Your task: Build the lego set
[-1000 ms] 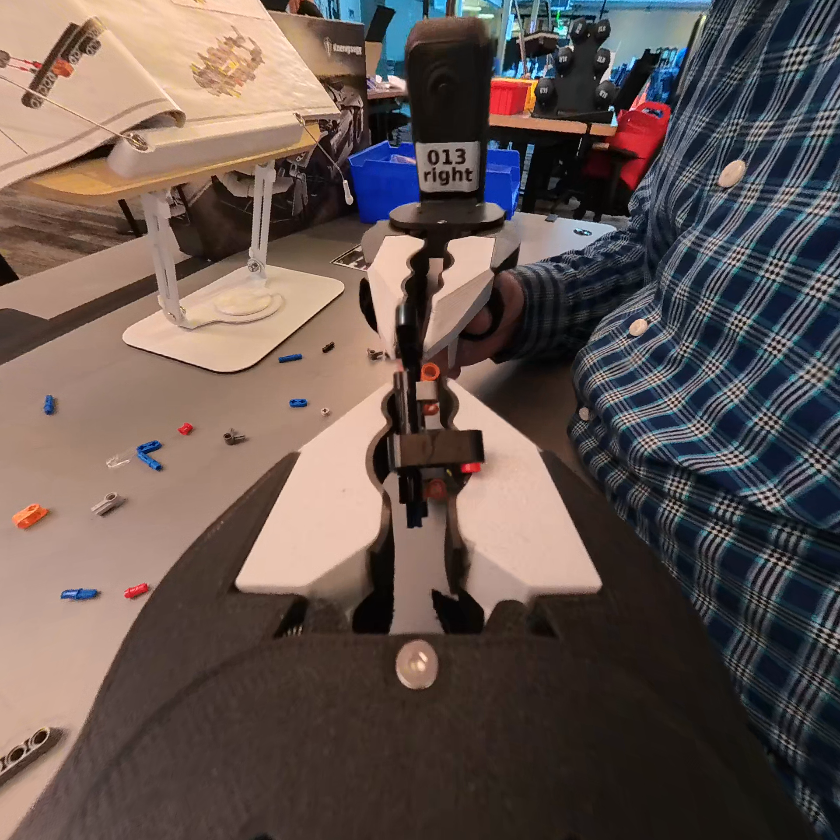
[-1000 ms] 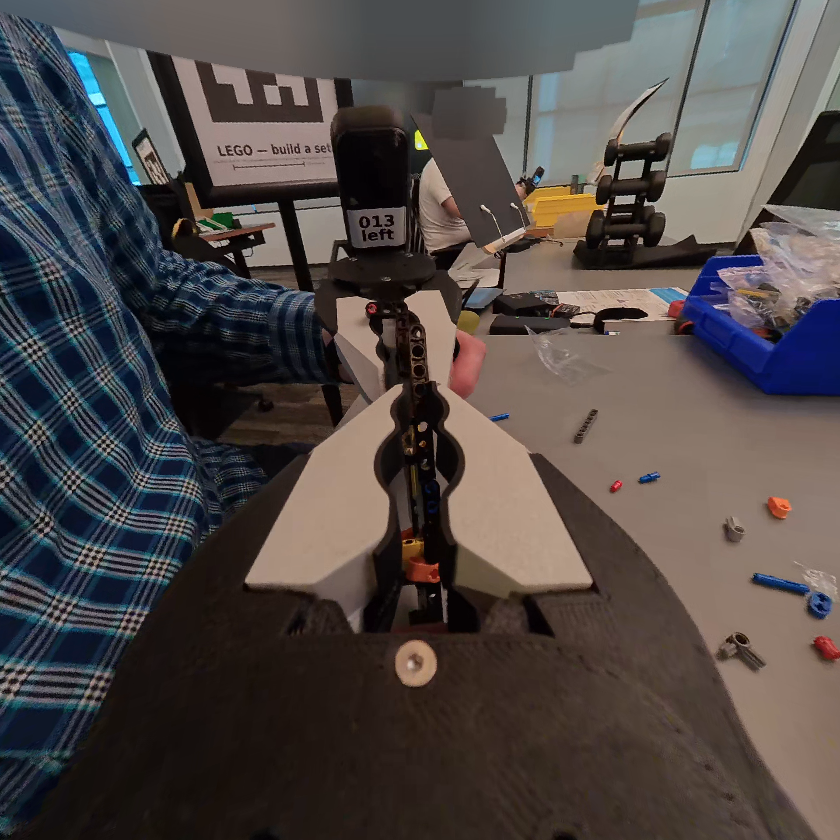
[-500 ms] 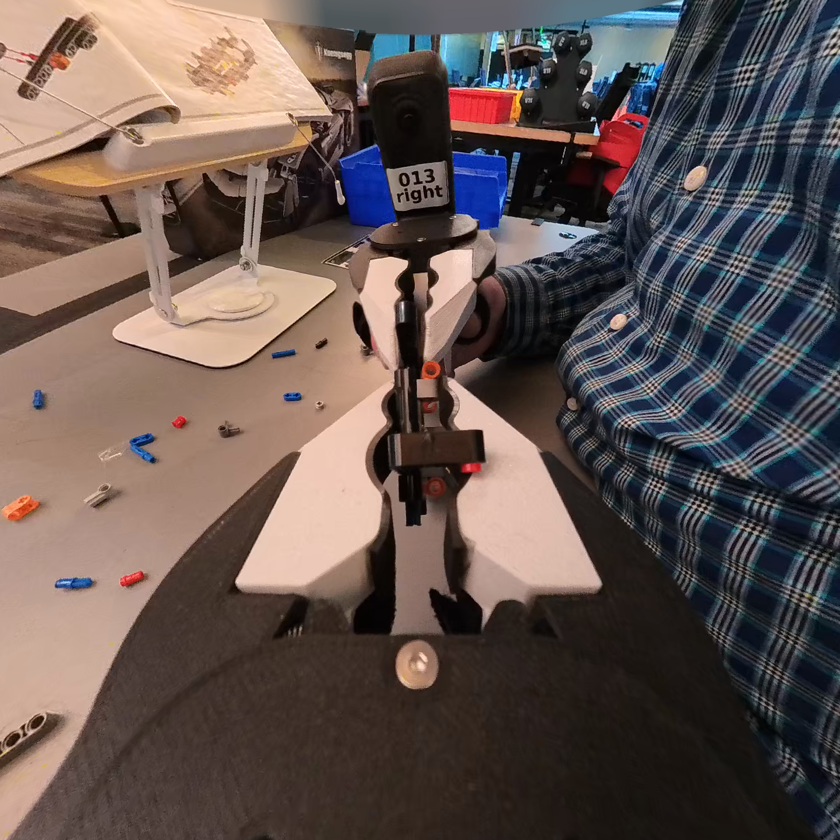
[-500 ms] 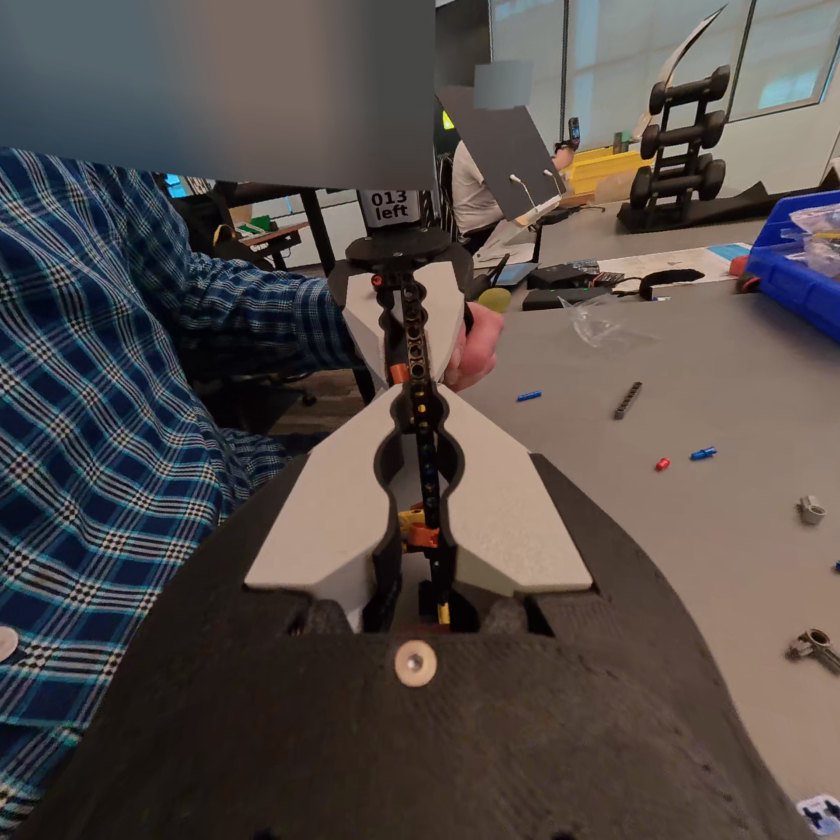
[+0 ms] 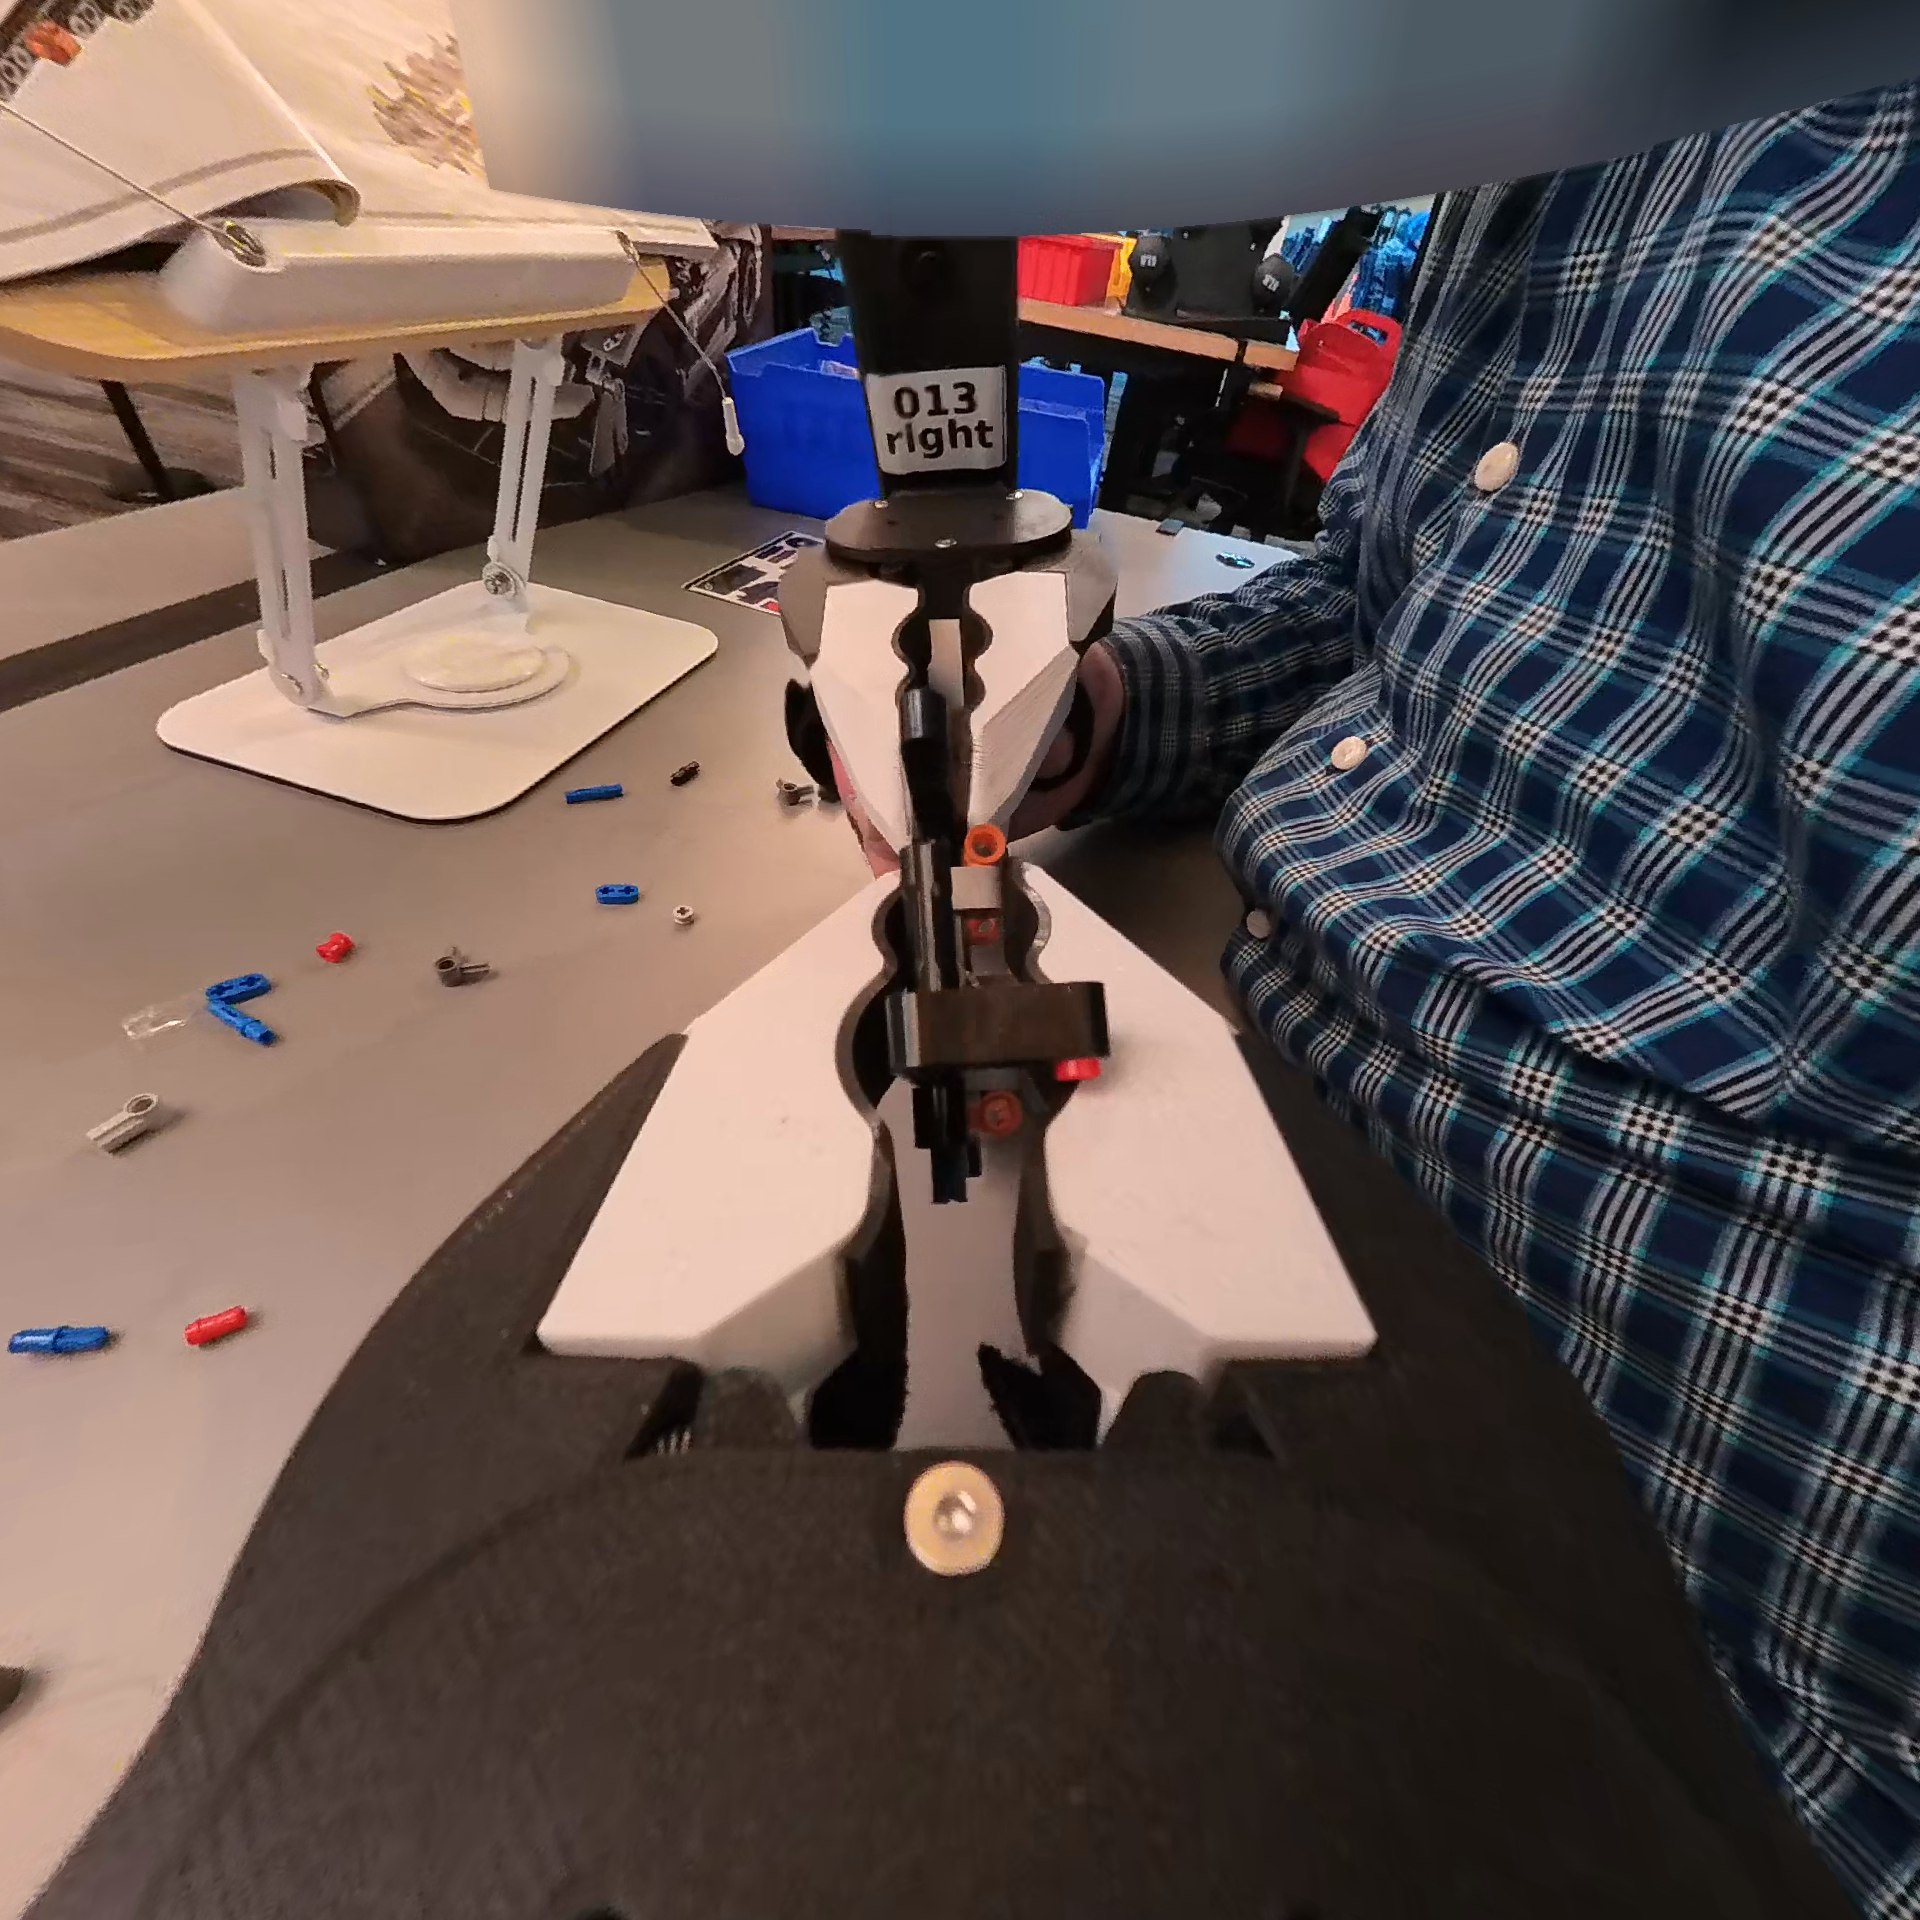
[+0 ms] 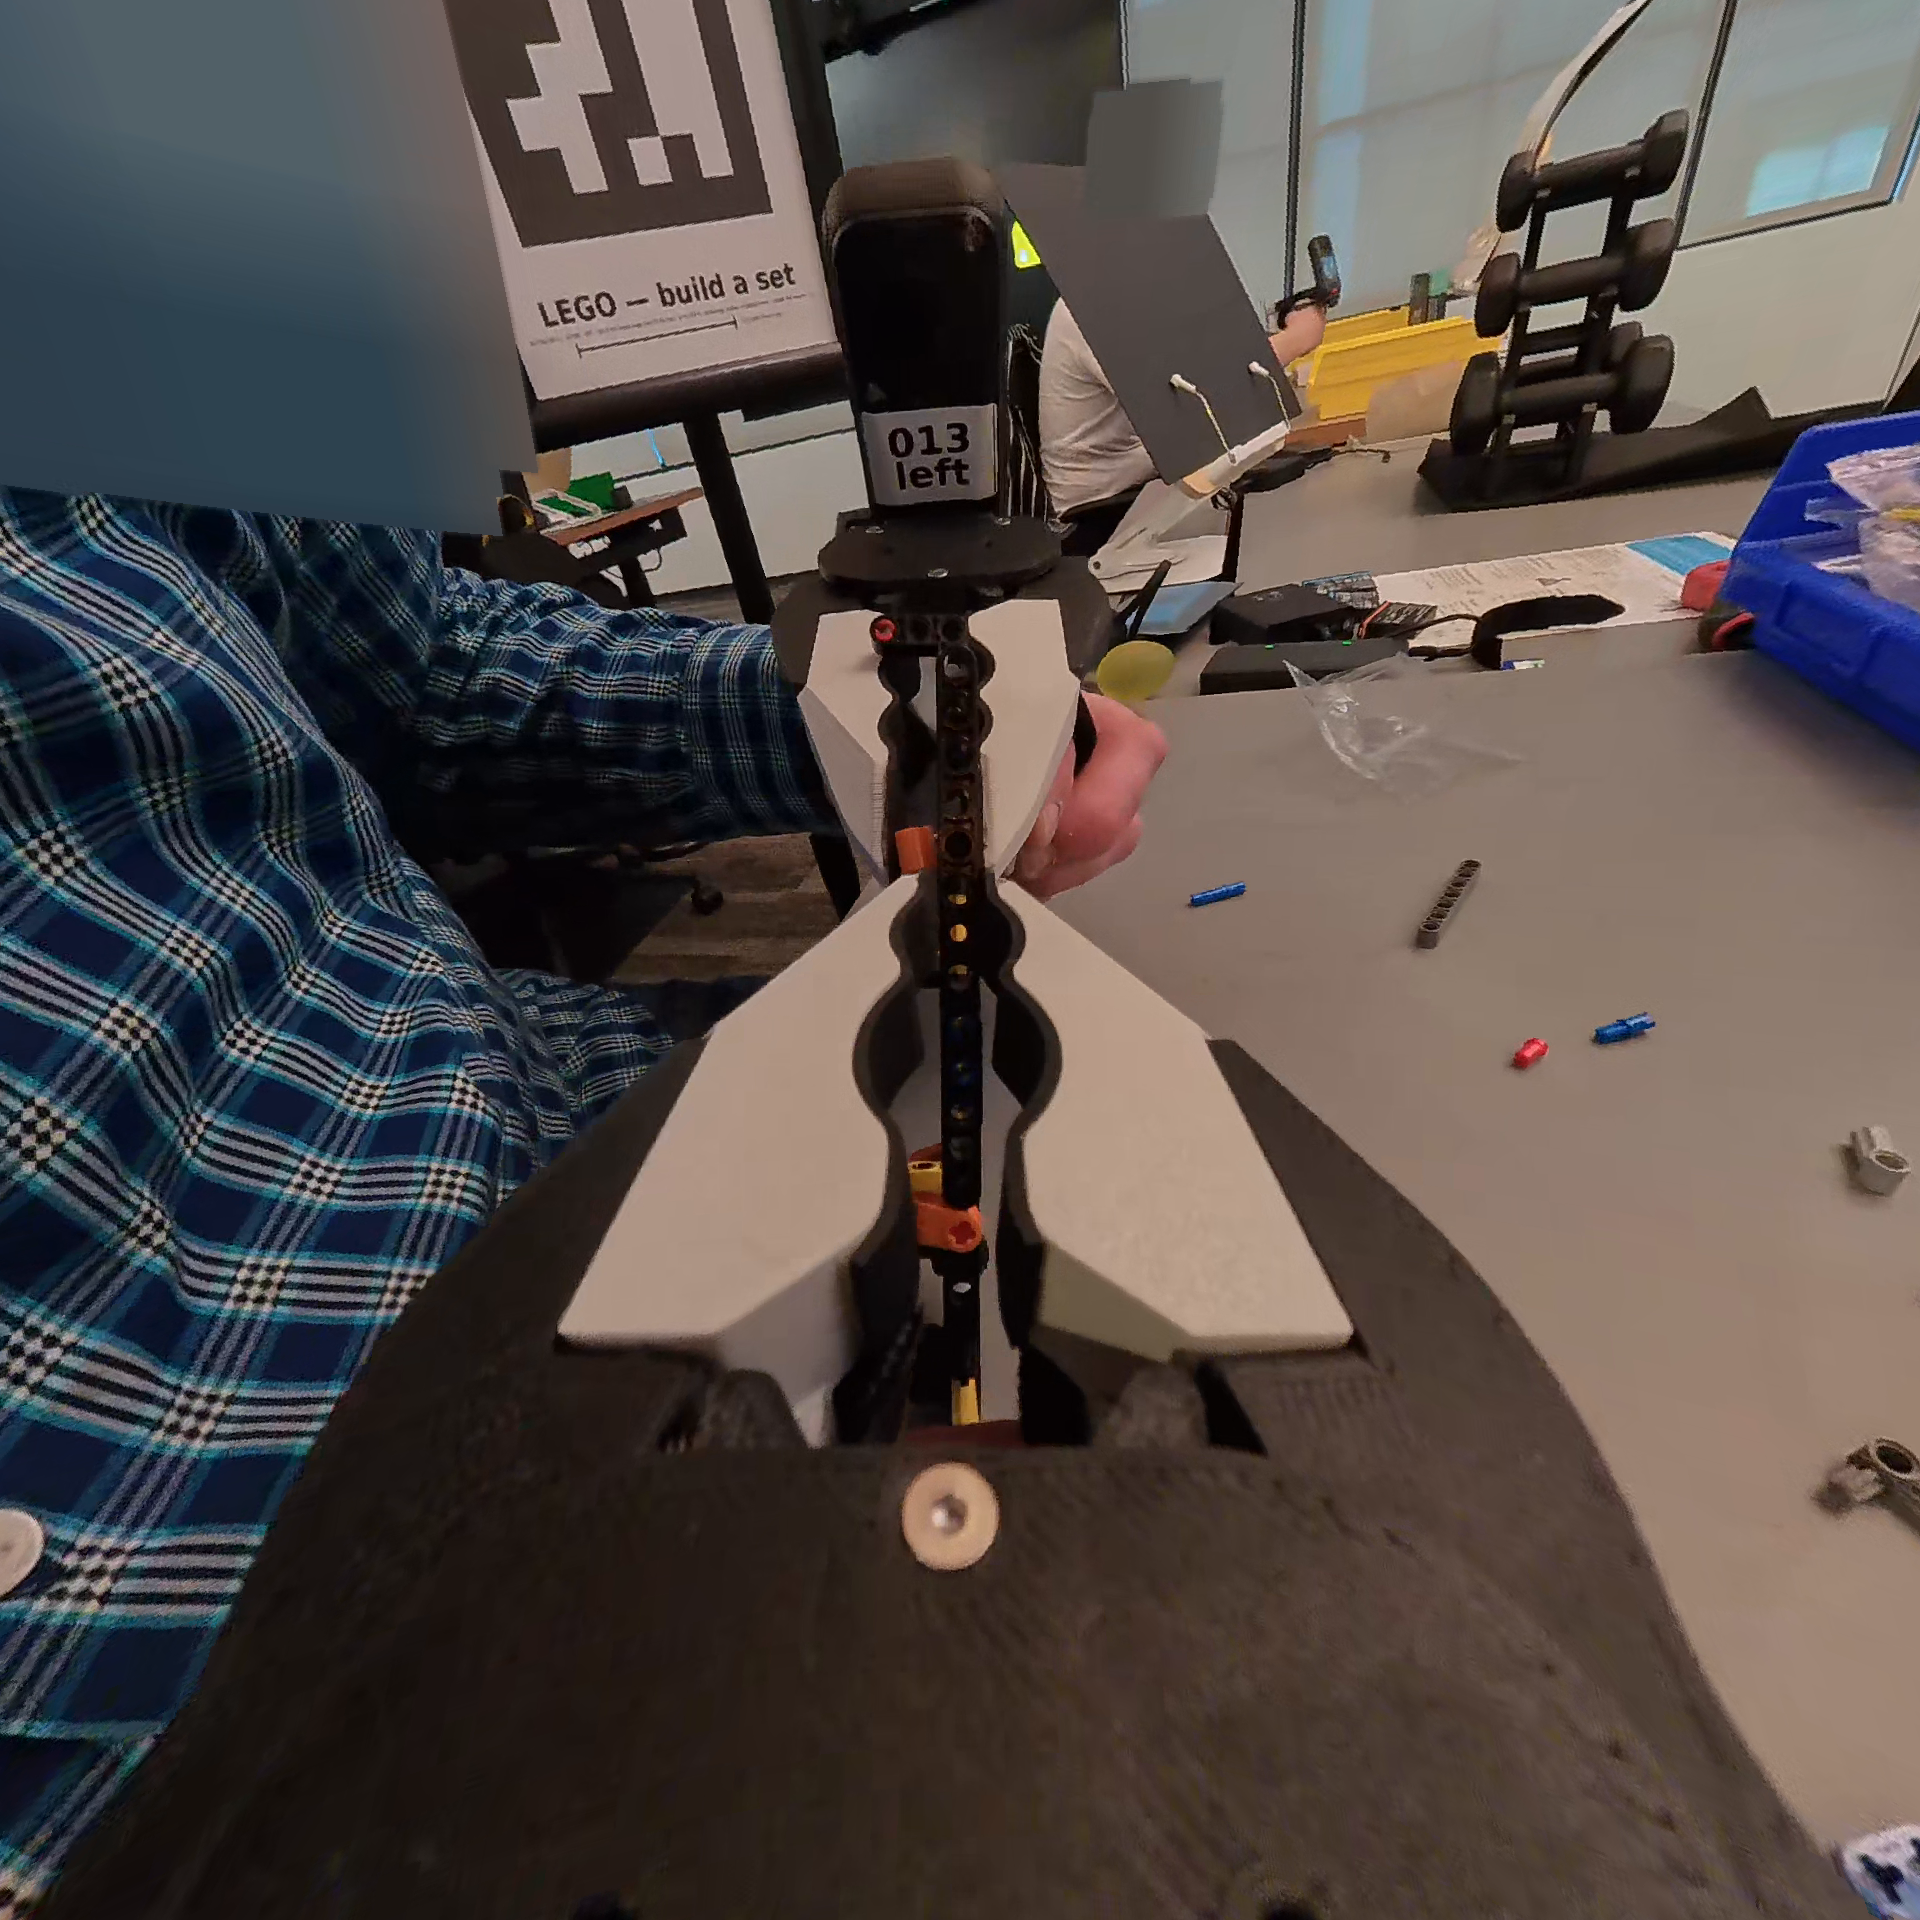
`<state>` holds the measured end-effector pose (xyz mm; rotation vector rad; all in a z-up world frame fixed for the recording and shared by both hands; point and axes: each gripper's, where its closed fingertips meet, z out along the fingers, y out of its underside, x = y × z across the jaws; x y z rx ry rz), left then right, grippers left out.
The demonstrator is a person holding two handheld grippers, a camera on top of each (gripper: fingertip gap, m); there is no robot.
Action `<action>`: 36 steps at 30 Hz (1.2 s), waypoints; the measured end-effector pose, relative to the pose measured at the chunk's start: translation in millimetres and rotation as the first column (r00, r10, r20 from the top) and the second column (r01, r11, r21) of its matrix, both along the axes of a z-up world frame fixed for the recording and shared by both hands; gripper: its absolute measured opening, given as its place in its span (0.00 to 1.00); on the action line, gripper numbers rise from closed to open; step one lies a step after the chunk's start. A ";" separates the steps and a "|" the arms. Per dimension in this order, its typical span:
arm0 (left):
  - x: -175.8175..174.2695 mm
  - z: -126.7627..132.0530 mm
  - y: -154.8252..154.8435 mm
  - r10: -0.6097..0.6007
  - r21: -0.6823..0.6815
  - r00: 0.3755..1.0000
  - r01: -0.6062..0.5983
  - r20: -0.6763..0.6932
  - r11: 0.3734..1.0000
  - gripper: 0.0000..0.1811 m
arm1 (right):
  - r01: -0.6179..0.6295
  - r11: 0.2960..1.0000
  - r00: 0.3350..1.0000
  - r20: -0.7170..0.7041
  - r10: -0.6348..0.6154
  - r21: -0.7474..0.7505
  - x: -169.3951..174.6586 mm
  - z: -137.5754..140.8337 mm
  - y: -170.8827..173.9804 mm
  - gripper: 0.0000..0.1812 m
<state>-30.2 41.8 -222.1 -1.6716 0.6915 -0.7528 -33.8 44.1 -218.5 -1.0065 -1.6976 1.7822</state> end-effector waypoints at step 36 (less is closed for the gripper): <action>-14.4 -24.5 -9.6 0.201 -0.014 0.749 -0.270 -0.631 0.963 0.15 | -0.064 0.901 0.989 0.145 0.001 0.430 -8.3 -19.3 -16.3 0.02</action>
